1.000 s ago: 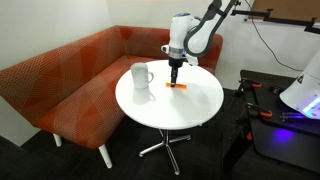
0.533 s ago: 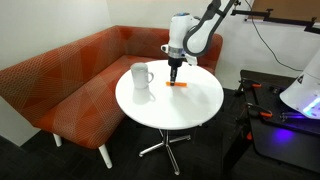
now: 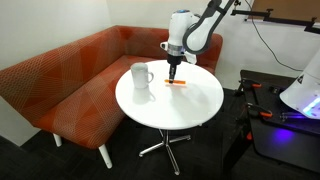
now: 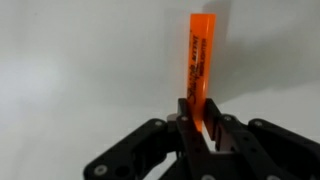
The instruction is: Put the orange marker inside the white mug
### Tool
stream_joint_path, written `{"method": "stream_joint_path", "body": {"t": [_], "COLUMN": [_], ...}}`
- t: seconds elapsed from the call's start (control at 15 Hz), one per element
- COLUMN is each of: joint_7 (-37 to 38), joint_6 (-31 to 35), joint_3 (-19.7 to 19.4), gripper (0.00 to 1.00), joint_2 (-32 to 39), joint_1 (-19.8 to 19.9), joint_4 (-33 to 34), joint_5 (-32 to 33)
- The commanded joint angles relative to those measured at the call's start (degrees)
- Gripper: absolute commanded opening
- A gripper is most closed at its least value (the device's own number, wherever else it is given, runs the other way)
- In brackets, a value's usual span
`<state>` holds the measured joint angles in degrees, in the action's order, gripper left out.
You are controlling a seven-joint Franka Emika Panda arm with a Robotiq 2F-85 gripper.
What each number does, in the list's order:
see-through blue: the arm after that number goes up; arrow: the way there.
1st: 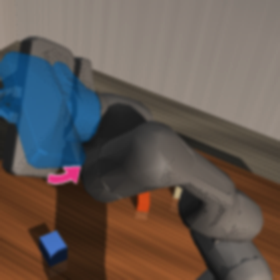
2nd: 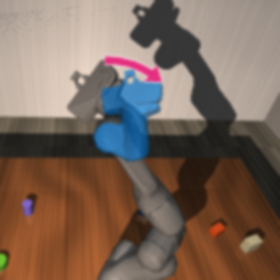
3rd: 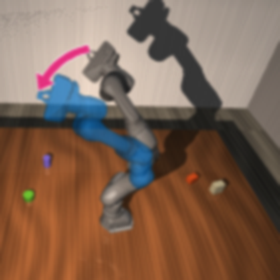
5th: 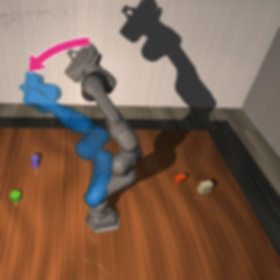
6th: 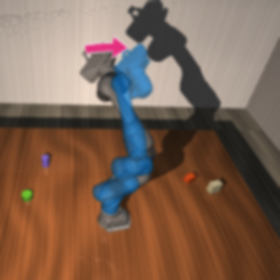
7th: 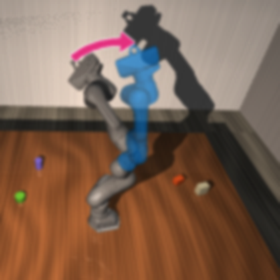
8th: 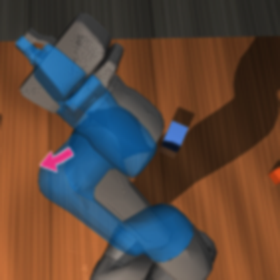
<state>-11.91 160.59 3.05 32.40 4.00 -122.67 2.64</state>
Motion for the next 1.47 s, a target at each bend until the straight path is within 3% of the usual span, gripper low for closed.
{"method": "stream_joint_path", "body": {"t": [0.0,0.67,0.93,1.0,1.13,1.4], "joint_7": [1.2,-5.4,-20.3,-13.5,-17.5,-18.3], "joint_6": [0.7,0.9,-1.2,0.1,0.0,0.0], "joint_3": [-1.5,0.0,6.6,2.7,5.0,5.3], "gripper": [0.05,0.05,0.05,0.19,0.19,0.19], "joint_2": [-3.5,-8.5,-11.2,-8.0,-8.9,-9.3], "joint_1": [-1.0,1.5,7.2,3.4,5.5,5.9], "joint_4": [-1.5,-1.6,-2.8,-0.3,-1.0,-1.5], "joint_5": [1.4,3.8,1.2,2.8,2.2,2.1]}}
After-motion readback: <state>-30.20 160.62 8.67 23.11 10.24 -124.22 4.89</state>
